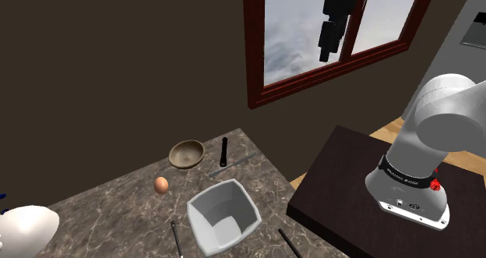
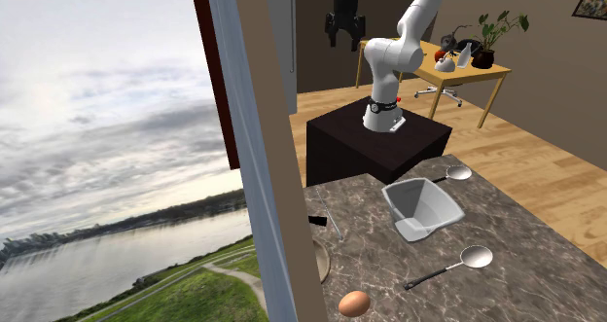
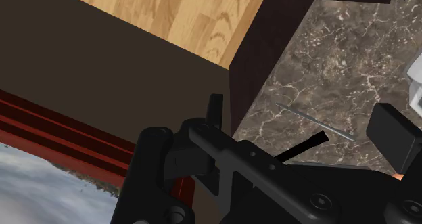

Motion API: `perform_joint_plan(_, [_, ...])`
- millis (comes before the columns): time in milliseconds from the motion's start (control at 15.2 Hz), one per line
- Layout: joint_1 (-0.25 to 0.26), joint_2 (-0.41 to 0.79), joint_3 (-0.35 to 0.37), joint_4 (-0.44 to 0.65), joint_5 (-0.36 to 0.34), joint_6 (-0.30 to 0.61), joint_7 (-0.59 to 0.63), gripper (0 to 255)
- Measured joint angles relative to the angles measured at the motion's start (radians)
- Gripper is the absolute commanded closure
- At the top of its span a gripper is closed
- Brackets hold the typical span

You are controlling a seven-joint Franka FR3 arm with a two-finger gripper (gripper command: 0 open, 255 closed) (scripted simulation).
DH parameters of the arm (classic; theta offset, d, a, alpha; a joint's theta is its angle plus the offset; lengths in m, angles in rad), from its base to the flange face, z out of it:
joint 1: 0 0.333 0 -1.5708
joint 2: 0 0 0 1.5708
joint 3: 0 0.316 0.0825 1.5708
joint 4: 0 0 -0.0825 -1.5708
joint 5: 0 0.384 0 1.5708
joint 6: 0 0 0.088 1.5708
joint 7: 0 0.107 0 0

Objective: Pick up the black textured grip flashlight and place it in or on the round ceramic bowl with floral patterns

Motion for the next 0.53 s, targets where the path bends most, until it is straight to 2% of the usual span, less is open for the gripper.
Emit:
perform_joint_plan(132, [0.0,0.004,0.009,-0.01,0.007,0.014,0.015,0])
perform_joint_plan(528, [0.001,0.084,0.105,-0.097,0.074,0.187,0.183,0])
